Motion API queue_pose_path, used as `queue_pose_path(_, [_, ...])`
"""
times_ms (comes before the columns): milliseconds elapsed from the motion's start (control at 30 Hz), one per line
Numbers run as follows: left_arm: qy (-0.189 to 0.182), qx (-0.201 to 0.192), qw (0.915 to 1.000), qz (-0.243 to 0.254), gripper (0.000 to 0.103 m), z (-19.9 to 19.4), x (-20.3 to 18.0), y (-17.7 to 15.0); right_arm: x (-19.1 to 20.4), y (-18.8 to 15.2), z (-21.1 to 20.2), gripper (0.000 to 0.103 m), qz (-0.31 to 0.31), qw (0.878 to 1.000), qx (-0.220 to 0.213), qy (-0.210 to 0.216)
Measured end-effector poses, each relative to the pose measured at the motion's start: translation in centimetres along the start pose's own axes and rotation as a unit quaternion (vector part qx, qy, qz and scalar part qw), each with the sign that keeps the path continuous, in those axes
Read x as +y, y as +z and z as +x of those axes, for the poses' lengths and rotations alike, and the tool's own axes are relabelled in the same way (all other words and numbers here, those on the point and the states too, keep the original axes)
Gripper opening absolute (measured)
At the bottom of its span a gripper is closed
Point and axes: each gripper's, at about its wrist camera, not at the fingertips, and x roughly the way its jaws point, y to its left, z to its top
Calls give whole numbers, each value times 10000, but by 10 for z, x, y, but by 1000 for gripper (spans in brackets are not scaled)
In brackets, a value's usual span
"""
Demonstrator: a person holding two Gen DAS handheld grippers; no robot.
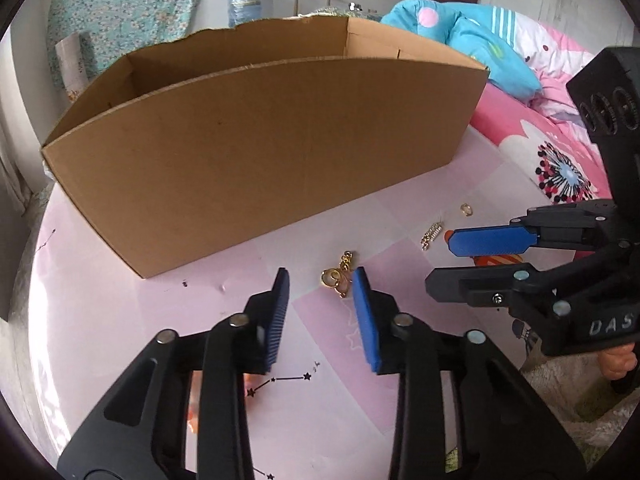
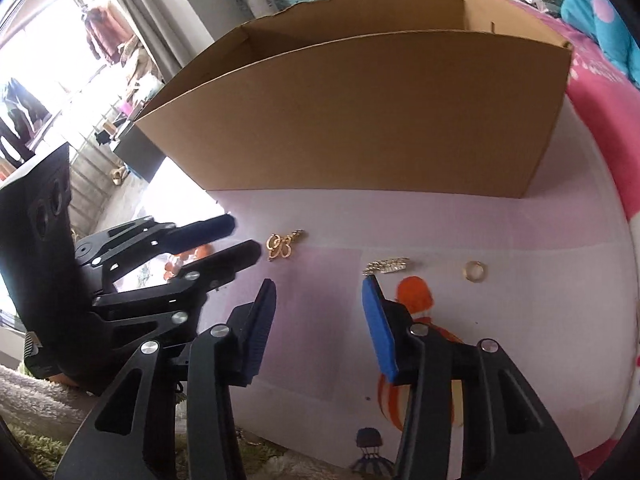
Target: Organize jewelry
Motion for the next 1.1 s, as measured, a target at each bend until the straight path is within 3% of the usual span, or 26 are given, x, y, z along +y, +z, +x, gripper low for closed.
queue_pose_path(467, [-28,140,9997,220,17,18,-5,4,-4,0,1,42,39,10000,62,-37])
queue_pose_path(700, [-95,102,9992,370,4,17,-9,2,-11,-3,-1,42,165,9998,43,-30])
queue_pose_path(900, [-252,87,9996,31,0,13,1,-1,-11,-7,-5,42,194,9998,34,-27])
queue_pose_path(1100, [-139,146,9998,-75,0,6,6,-10,-10,-7,-6,42,214,9998,42,3])
